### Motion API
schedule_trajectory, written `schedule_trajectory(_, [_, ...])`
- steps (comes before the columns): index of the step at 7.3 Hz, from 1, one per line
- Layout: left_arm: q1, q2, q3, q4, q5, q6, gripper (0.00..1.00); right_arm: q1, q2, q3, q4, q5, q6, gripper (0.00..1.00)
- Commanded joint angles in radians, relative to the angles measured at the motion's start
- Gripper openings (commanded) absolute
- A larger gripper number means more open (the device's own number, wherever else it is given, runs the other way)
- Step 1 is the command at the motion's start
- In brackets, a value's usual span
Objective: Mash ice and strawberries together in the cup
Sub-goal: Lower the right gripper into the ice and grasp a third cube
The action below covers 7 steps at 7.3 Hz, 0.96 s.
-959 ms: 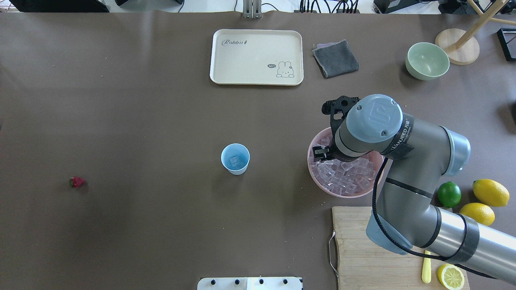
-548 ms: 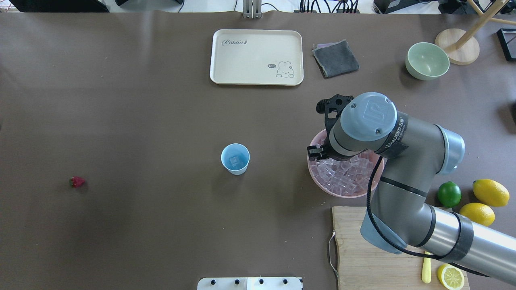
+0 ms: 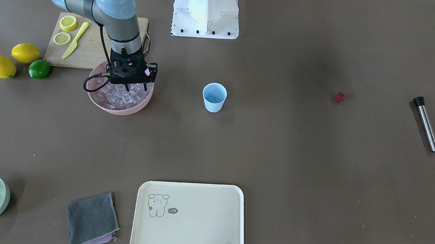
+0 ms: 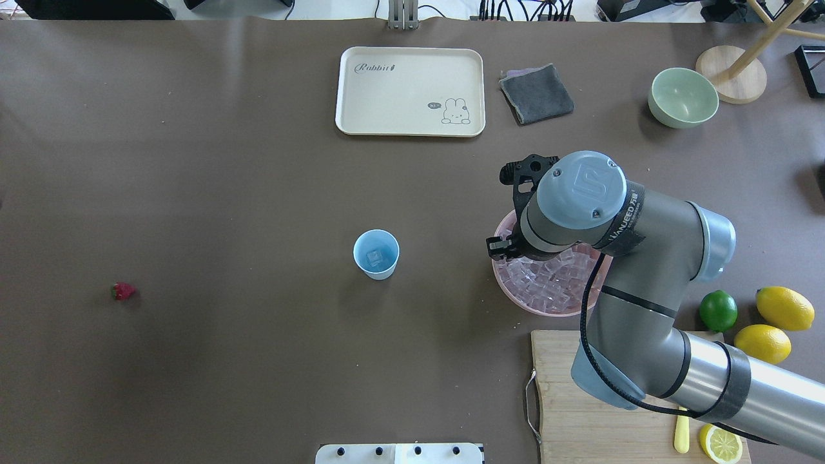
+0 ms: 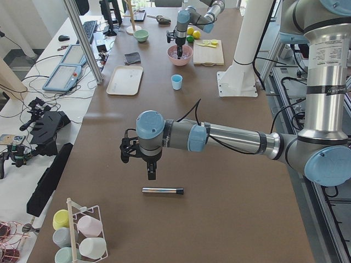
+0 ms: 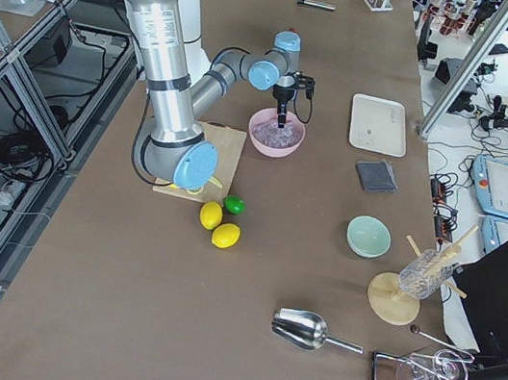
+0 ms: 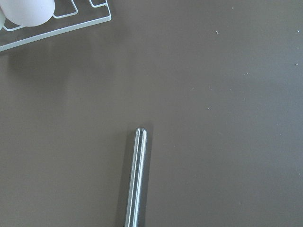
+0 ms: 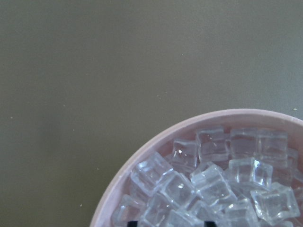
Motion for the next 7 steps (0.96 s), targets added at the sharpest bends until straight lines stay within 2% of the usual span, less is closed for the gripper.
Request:
schedule_trajectory(1, [0.000,-0.005,0.001,0.000,0.001,0.000,0.99,0.004,-0.006,-0.012,0.003,0.000,-0.007,0.45])
schedule_trajectory(3, [0.000,-0.007,-0.001,0.000,0.002,0.000,0.99,0.011,-0.007,-0.014,0.000,0.004,-0.009,0.33])
schedule_trajectory(5, [0.000,-0.007,-0.001,0.000,0.002,0.000,0.99,0.014,0.002,-0.012,-0.024,0.007,-0.015,0.26])
schedule_trajectory(7, [0.000,-0.007,-0.002,0.000,0.001,0.000,0.99,0.028,0.008,0.006,-0.031,0.024,-0.015,0.24])
